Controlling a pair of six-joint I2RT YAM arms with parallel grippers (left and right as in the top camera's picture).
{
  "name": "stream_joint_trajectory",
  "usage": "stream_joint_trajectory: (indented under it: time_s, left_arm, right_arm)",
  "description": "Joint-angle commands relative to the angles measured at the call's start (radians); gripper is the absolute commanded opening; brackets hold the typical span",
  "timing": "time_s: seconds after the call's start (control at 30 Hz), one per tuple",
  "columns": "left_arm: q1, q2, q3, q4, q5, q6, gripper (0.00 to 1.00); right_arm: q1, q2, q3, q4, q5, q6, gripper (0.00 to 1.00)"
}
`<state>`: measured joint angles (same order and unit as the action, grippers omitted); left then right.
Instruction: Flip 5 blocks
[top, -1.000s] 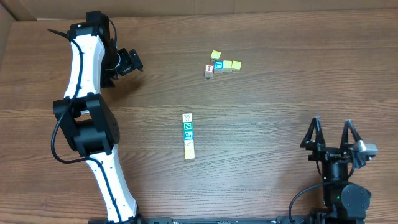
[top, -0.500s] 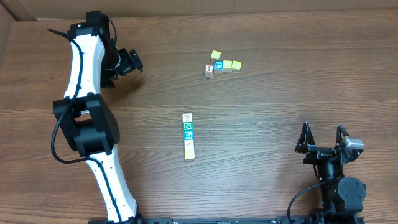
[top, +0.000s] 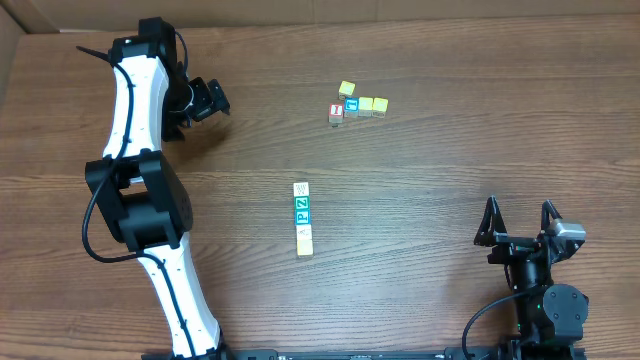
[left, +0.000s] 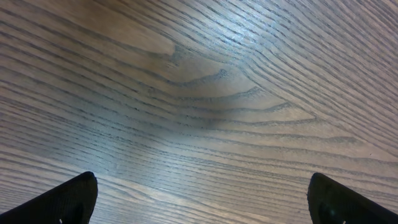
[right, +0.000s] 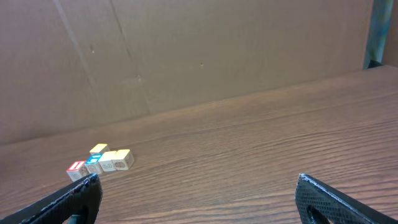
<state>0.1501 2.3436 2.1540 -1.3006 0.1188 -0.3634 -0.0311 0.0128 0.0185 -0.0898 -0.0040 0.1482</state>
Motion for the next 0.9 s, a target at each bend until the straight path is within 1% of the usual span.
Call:
stream_joint_trajectory:
  time_s: [0.0,0.63,0.87]
  left_arm:
    - [-0.007,0.005,0.022,0.000,0.002,0.005,1.00]
    - [-0.007,0.005,0.022,0.001,0.002,0.005,1.00]
    - [-0.006,-0.031,0.022,0.001,-0.009,0.005,1.00]
  right_arm:
    - [0.004,-0.010,-0.011,0.006,-0.020,-0.022,1.00]
    - [0.004,-0.010,-0.011,0.006,-0.020,-0.022,1.00]
    - [0.004,-0.010,-0.011,0.006,-0.020,-0.023,1.00]
